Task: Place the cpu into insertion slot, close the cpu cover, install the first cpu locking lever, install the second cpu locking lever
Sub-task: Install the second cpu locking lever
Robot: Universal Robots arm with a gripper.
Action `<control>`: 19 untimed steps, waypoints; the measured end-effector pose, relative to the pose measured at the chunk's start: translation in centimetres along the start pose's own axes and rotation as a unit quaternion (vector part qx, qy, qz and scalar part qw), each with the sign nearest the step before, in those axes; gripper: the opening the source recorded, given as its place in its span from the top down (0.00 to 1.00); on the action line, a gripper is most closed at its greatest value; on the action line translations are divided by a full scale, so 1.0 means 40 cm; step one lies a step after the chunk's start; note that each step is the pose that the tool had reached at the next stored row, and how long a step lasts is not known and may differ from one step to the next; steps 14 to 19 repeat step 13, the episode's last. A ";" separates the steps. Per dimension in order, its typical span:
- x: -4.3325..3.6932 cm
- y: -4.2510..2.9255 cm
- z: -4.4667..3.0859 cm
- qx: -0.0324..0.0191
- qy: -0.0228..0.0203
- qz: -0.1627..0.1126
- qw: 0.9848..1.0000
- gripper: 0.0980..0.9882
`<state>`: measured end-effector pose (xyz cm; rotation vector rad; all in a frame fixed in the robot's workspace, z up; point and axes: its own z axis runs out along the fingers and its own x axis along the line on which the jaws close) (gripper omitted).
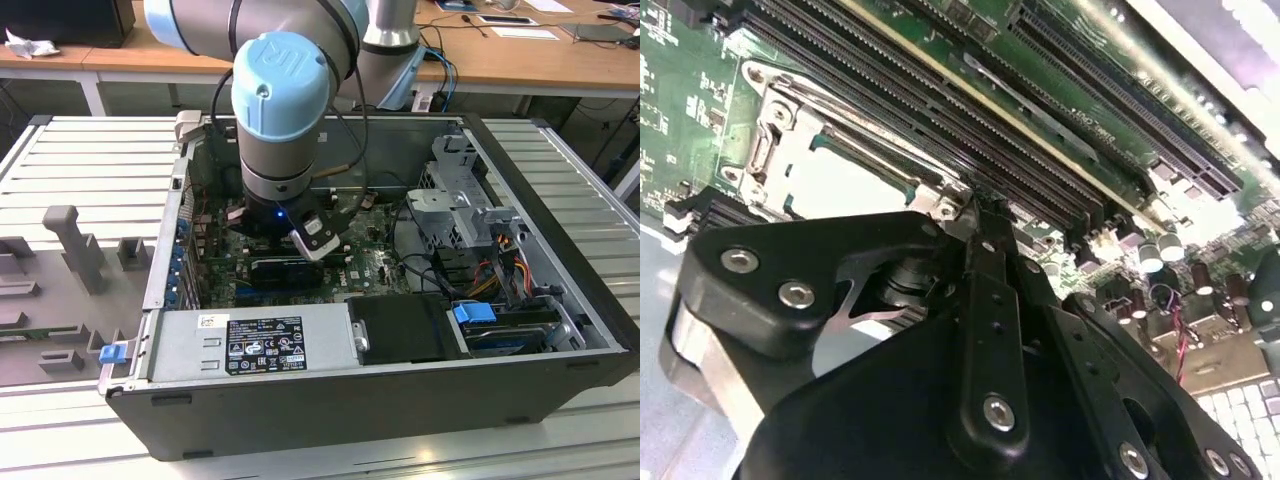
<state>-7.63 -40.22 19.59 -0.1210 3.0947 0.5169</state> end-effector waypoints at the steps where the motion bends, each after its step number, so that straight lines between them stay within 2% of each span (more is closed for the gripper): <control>1: 0.000 0.003 -0.010 0.000 0.000 0.000 1.000 0.99; 2: 0.000 0.008 -0.024 0.000 0.000 0.000 1.000 0.99; 9: 0.000 0.020 -0.059 0.000 0.000 0.000 1.000 0.99; 19: 0.000 0.021 -0.061 0.000 0.000 0.000 1.000 0.99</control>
